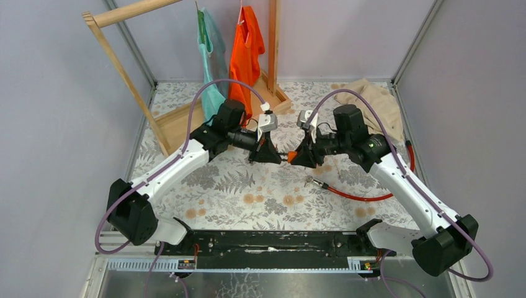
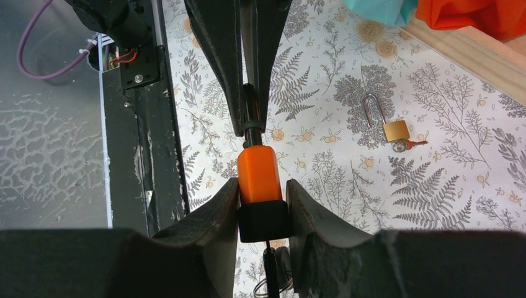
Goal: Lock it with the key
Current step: Lock the lock.
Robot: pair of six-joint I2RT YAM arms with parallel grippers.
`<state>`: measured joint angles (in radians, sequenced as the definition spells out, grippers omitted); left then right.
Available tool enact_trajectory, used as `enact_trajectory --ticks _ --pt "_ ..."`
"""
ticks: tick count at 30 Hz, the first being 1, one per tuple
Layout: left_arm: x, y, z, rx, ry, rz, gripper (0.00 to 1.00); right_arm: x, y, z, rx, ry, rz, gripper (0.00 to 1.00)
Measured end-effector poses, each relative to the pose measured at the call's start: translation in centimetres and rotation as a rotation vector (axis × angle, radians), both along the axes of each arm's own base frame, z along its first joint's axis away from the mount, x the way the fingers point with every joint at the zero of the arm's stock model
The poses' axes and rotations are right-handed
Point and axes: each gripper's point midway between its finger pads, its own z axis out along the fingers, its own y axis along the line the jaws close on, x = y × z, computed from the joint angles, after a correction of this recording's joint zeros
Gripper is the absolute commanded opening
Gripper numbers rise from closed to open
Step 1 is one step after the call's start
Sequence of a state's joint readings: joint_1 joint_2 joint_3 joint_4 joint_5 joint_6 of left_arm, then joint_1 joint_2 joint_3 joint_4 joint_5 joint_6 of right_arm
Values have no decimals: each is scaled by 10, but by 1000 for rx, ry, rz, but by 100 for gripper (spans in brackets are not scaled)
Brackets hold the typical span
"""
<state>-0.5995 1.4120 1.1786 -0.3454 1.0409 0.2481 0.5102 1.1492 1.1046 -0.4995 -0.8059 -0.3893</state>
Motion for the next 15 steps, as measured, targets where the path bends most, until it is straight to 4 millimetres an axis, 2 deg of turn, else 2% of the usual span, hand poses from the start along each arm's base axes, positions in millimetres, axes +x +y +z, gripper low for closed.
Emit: enact_trajectory --ticks 15 --pt "2 -8 1 -14 141 37 0 6 4 2 22 83 -13 0"
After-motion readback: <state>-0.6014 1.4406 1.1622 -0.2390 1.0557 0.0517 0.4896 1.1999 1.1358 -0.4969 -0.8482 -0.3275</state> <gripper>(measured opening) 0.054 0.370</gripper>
